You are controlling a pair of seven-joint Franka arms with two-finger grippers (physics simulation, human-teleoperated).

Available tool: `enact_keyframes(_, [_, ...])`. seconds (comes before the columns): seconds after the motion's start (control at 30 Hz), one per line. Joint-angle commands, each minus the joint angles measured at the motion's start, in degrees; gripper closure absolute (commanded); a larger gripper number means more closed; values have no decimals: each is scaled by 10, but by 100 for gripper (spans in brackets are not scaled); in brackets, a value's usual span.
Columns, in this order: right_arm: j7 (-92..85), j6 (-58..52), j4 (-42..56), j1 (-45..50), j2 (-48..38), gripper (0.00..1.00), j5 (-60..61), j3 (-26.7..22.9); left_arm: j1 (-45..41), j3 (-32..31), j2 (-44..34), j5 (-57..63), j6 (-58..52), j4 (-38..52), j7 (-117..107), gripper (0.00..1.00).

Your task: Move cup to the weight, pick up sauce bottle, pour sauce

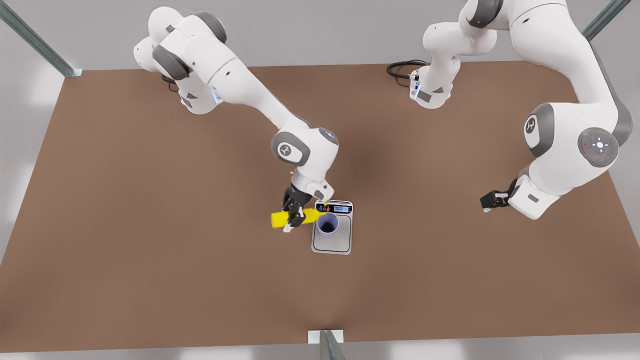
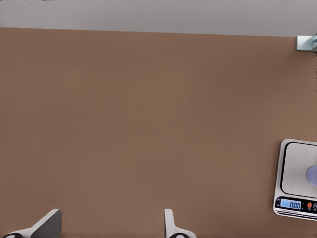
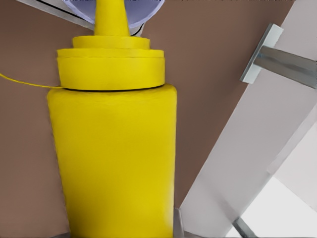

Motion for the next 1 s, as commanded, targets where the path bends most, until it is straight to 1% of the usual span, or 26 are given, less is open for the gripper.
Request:
enact_keyframes(0.0, [0,-6,2,0,3,43,-7,0,0,0,0,0,0,0,0,0])
enact_keyframes(0.17, [3,-4,4,0,20,43,-12,0,0,0,0,0,0,0,0,0])
enact_keyframes(0.37, [1,-5,30,0,45,43,-17,-2,0,0,1,0,1,0,0,0])
enact_keyframes(0.8, [1,-11,47,-2,41,43,-15,-2,0,0,1,0,1,0,0,0])
enact_keyframes(0.87, [13,-9,53,-7,31,43,40,-2,0,0,1,0,2,0,0,0])
enact_keyframes(0.9, [13,-9,54,-10,22,43,86,-3,0,0,1,1,2,0,0,0])
enact_keyframes(0.97, [13,-5,53,-36,4,43,160,-3,0,0,1,0,2,0,0,0])
